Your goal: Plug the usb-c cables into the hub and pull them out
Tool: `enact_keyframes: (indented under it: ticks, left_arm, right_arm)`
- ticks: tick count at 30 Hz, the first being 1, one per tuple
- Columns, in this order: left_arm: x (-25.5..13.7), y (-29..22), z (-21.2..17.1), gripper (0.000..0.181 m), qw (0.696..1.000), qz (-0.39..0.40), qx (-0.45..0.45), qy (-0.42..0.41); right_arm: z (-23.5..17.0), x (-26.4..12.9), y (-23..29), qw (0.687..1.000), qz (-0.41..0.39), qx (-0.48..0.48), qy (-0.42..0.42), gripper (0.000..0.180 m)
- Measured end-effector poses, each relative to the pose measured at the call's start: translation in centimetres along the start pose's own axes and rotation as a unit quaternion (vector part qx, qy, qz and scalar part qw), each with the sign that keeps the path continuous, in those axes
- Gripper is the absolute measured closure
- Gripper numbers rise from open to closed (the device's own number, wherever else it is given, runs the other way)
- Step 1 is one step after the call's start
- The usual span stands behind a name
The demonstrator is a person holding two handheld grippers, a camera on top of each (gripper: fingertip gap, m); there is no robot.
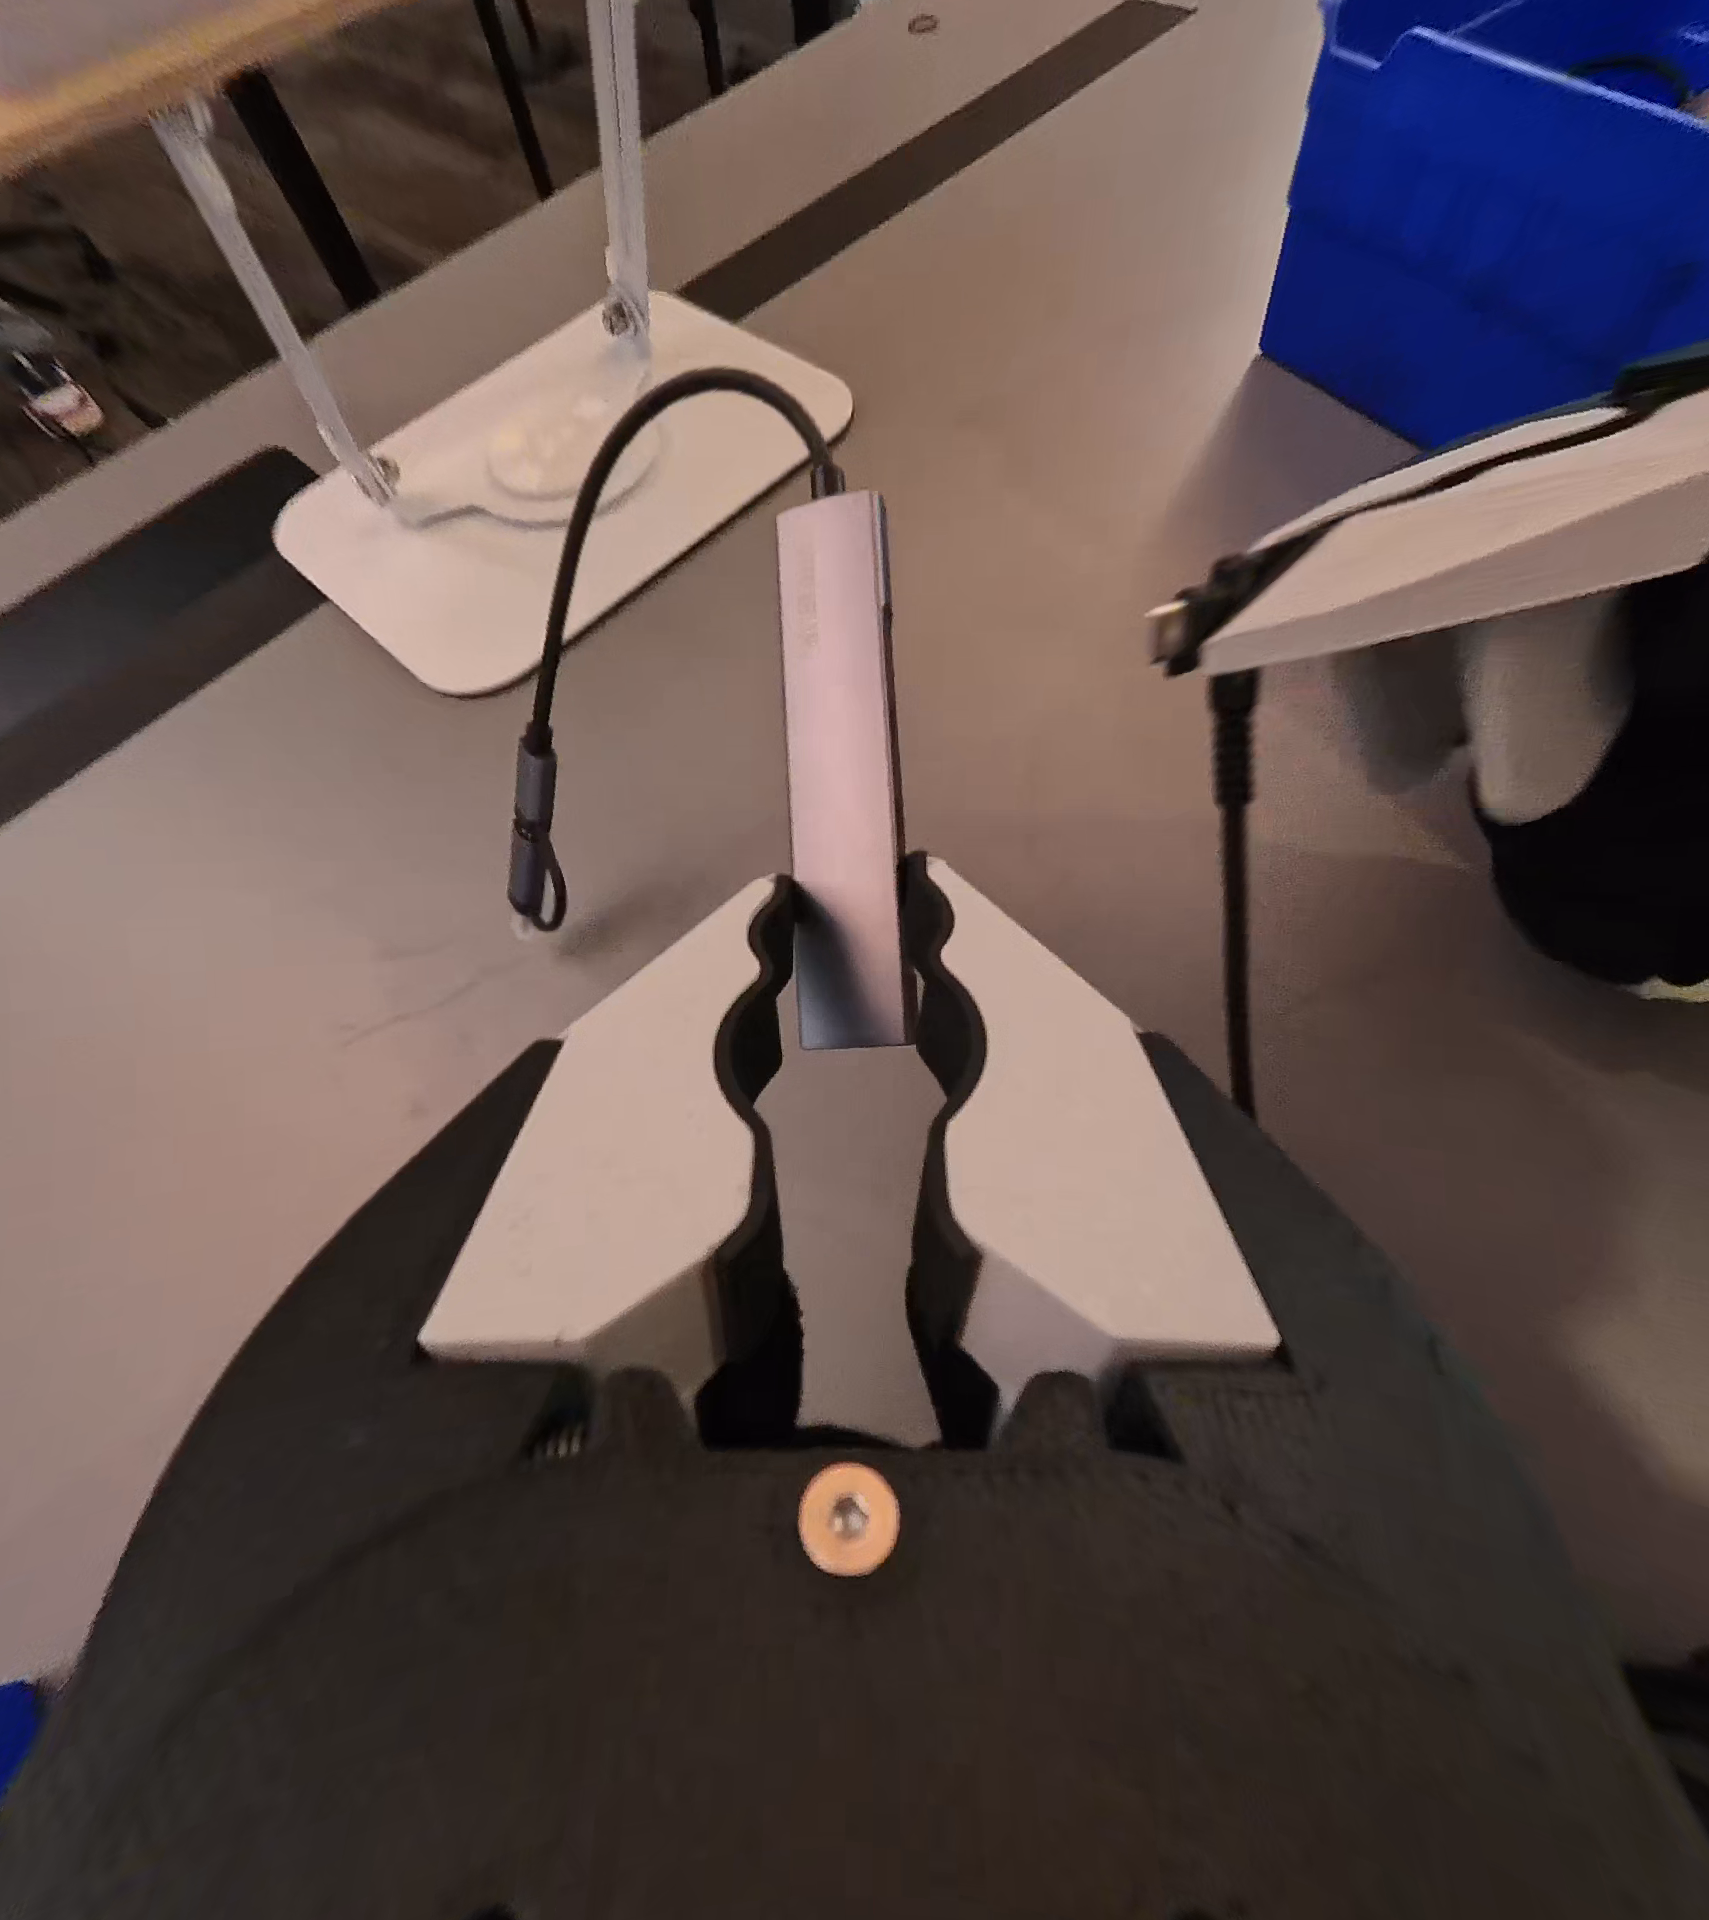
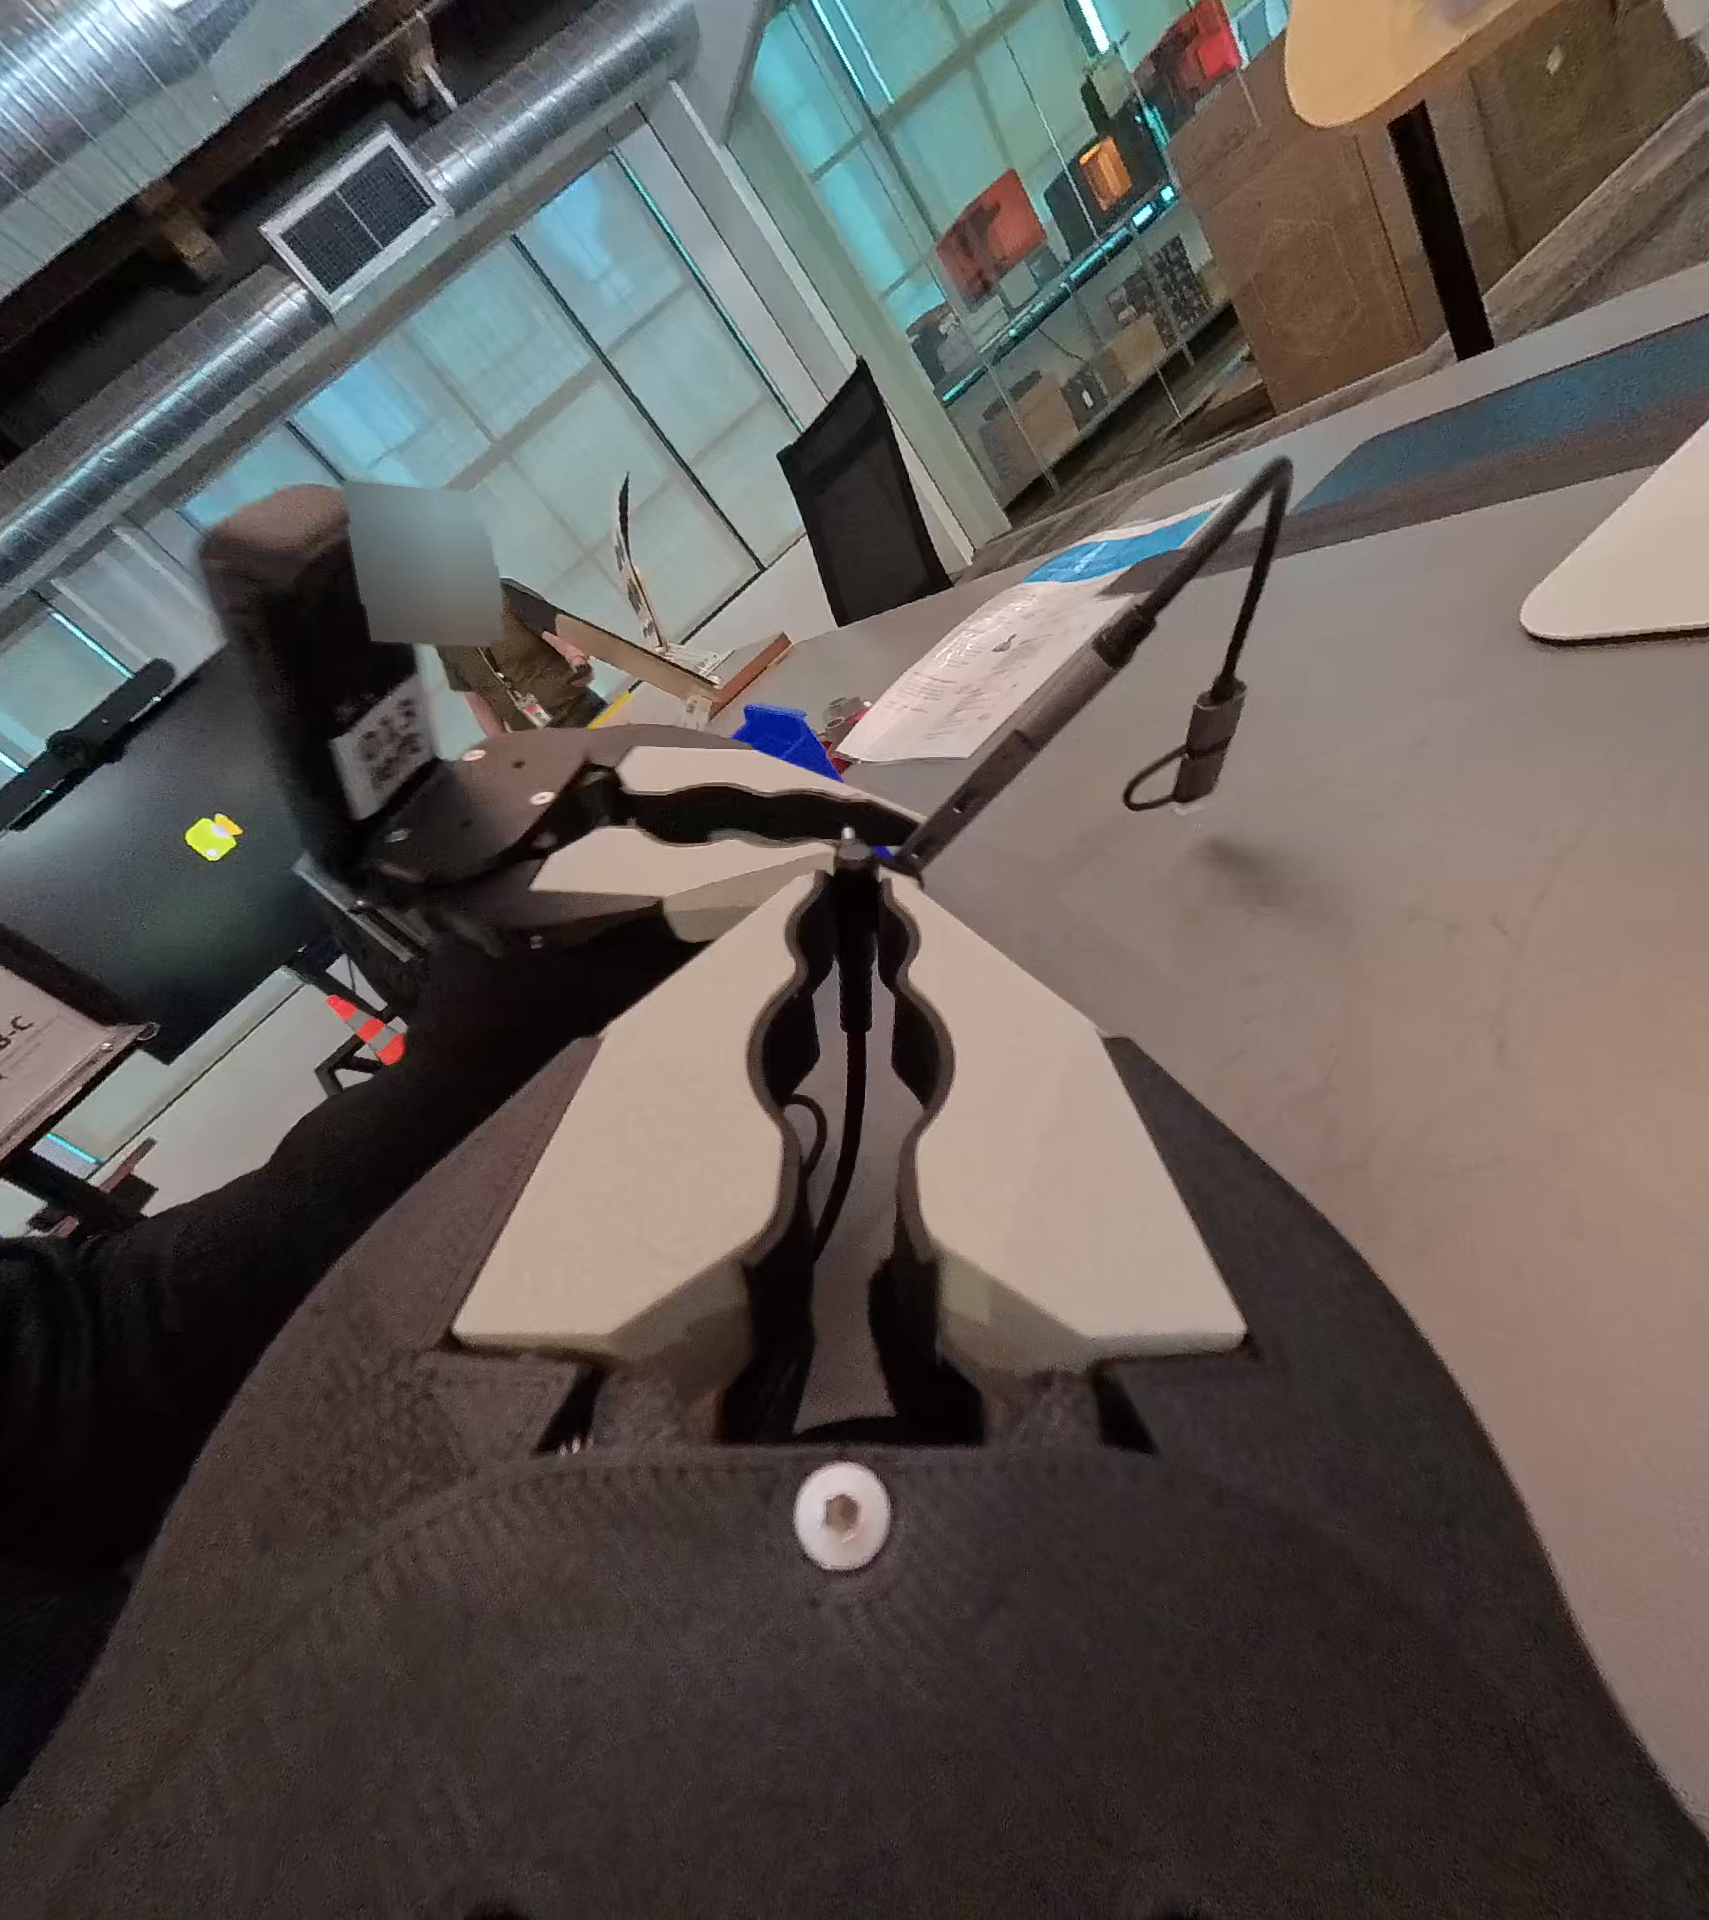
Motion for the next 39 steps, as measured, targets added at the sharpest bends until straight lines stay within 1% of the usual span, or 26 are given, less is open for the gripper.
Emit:
enact_keyframes:
  ticks: [4,8,11,15,17,22,29,31,32,34,36,39]
  left_arm:
    - [-0.1,-1.1,0.8,0.162,0.998,0.039,0.047,-0.017]
    - [0.2,-2.1,1.1,0.162,0.997,0.043,0.066,-0.018]
    - [0.5,-2.0,0.7,0.161,0.997,0.038,0.061,-0.006]
    - [1.6,-0.6,-1.0,0.161,0.998,0.032,0.039,0.041]
    - [2.3,-0.1,-2.4,0.161,0.995,0.036,0.037,0.083]
    - [3.1,-0.5,-4.3,0.161,0.991,0.039,0.047,0.118]
    - [3.7,-0.9,-6.0,0.161,0.988,0.012,0.033,0.15]
    - [3.5,-1.2,-6.0,0.16,0.989,-0.009,0.025,0.143]
    - [3.3,-1.2,-5.9,0.152,0.991,-0.018,0.017,0.134]
    - [2.5,-1.2,-5.3,0.142,0.992,-0.033,0.009,0.118]
    - [1.2,-1.3,-3.8,0.141,0.995,-0.049,0.011,0.083]
    - [-1.0,-2.2,-0.6,0.148,0.994,-0.112,0.005,0.001]
  right_arm:
    - [0.0,0.8,-0.9,1.0,-0.014,0.016,0.005,0.174]
    - [0.0,1.2,-1.3,1.0,-0.017,0.023,0.004,0.175]
    - [0.0,1.1,-1.2,1.0,-0.02,0.011,0.007,0.175]
    - [0.2,0.7,-1.2,1.0,-0.022,-0.006,0.011,0.175]
    - [0.3,0.5,-1.1,1.0,-0.016,-0.014,0.012,0.175]
    - [0.4,0.2,-0.8,1.0,0.009,-0.019,0.011,0.175]
    - [0.4,0.2,-0.4,0.999,0.035,-0.025,0.012,0.175]
    - [0.4,0.2,-0.2,0.999,0.044,-0.028,0.013,0.175]
    - [0.4,0.2,-0.1,0.998,0.047,-0.03,0.015,0.174]
    - [0.4,0.2,0.1,0.998,0.051,-0.039,0.025,0.174]
    - [0.3,0.1,0.2,0.997,0.054,-0.045,0.035,0.174]
    - [0.0,0.2,0.5,0.995,0.072,-0.046,0.057,0.174]
Point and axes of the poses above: each gripper's, where its closed fingertips meet, x out along the fingers, z out of its top, y = z × x across the jaws, the point moved 6 cm from there along -x, back along the fingers, and after that the axes turned 6 degrees about -x, right-handed, at the moved point
